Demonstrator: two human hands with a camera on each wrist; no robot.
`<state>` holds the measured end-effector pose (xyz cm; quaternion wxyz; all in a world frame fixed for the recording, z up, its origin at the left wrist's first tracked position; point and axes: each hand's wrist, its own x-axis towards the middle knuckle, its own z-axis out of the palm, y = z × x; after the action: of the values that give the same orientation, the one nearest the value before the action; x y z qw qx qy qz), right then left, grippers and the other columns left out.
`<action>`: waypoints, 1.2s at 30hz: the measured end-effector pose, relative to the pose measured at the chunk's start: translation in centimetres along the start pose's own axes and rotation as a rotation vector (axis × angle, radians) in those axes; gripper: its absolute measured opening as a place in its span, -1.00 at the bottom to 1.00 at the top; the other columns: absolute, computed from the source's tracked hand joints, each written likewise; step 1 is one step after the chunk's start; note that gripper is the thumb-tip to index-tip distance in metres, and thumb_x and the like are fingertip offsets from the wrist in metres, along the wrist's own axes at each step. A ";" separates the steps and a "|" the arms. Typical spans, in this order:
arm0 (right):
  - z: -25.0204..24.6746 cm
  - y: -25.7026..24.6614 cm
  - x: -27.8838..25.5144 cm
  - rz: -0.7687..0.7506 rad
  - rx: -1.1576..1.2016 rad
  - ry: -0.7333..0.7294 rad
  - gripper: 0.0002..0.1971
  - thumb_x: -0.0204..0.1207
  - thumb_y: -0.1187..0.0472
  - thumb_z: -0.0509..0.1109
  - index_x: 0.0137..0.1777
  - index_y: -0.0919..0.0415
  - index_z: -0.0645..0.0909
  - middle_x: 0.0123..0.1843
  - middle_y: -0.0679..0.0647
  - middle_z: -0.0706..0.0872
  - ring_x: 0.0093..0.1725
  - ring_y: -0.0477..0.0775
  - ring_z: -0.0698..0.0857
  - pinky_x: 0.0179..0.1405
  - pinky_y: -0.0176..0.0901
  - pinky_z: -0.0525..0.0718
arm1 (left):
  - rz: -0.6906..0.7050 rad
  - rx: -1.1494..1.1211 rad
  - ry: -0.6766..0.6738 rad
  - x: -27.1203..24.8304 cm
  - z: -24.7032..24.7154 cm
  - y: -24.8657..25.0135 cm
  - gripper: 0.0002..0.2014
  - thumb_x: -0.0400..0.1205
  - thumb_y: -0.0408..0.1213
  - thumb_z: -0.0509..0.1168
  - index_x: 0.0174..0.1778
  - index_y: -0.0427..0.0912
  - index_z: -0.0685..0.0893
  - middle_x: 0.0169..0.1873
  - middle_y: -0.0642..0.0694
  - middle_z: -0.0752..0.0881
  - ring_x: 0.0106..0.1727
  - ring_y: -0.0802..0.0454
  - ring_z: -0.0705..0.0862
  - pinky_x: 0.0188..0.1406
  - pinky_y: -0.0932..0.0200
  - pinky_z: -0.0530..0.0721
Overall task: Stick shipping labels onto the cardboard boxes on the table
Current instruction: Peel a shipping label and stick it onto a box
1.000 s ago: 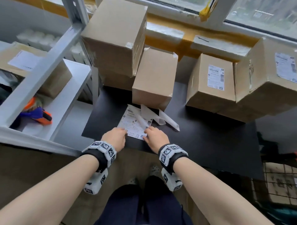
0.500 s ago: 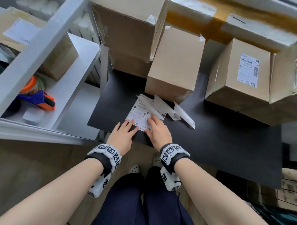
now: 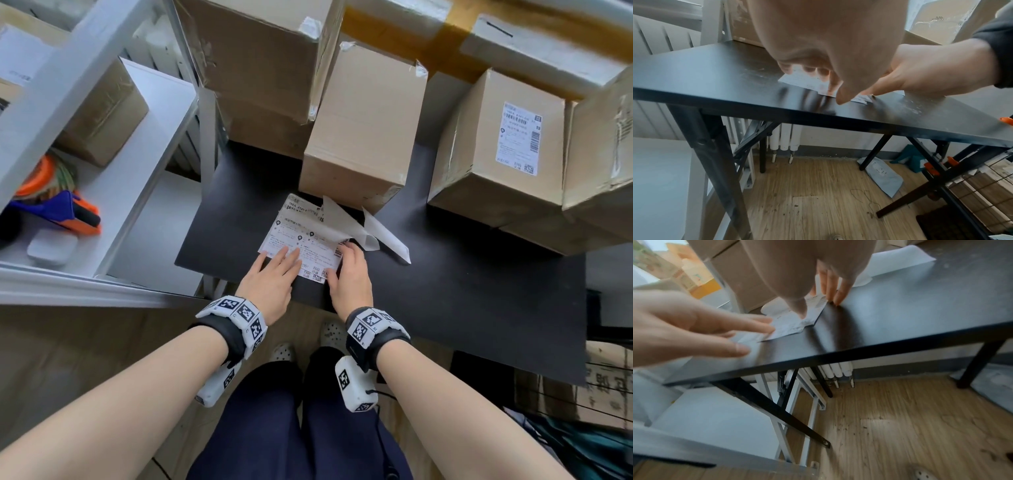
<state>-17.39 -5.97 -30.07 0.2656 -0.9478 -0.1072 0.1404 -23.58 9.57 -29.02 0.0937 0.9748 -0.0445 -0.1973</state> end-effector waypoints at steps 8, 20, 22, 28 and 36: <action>-0.7 -0.2 1.5 0.376 0.477 0.072 -0.62 0.51 0.36 0.36 0.32 0.21 0.48 0.30 0.09 0.59 0.04 0.00 0.66 0.24 -0.05 0.64 | -0.011 -0.005 -0.082 0.3 0.1 0.5 -0.43 0.72 -0.17 -0.03 0.65 0.02 -0.07 0.67 -0.03 -0.13 0.69 -0.02 -0.13 0.65 -0.06 -0.13; -1.5 1.2 1.1 0.151 0.172 -0.069 -0.57 0.47 0.39 0.35 0.36 0.16 0.57 0.34 0.10 0.49 0.32 0.12 0.55 0.35 -0.09 0.53 | 0.015 0.000 -0.049 0.6 0.0 0.2 -0.47 0.71 -0.17 0.01 0.60 0.24 0.05 0.67 -0.09 -0.07 0.68 -0.09 -0.03 0.64 -0.14 -0.04; -1.9 1.4 0.7 0.046 0.070 -0.116 -0.49 0.44 0.44 0.28 0.40 0.14 0.55 0.47 0.08 0.42 0.49 0.11 0.39 0.48 -0.03 0.40 | 0.026 0.007 -0.063 0.7 0.1 0.3 -0.47 0.71 -0.16 0.00 0.60 0.27 0.05 0.67 -0.11 -0.07 0.68 -0.12 -0.03 0.63 -0.16 -0.02; -1.9 2.6 -0.6 -0.230 -0.240 -0.309 -0.28 0.54 0.04 0.34 0.64 0.17 0.16 0.70 0.11 0.11 0.68 0.09 0.08 0.65 -0.02 0.08 | -0.044 0.064 -0.075 1.1 0.1 0.6 -0.31 0.69 0.06 0.01 0.65 -0.11 -0.13 0.67 -0.03 -0.12 0.68 -0.01 -0.08 0.64 -0.08 -0.04; -2.3 3.3 -2.3 -0.434 -0.386 -0.304 -0.31 0.37 0.12 0.56 0.45 0.35 0.42 0.62 0.25 0.30 0.60 0.22 0.32 0.59 0.02 0.23 | -0.067 0.044 -0.099 1.7 0.0 0.6 -0.24 0.61 0.22 0.07 0.64 0.10 -0.15 0.67 -0.03 -0.14 0.68 -0.06 -0.11 0.64 -0.19 -0.04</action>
<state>-18.41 -10.43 -29.45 0.0855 -0.9038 -0.3698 0.1975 -22.05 8.80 -29.53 0.0634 0.9667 -0.0207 -0.2470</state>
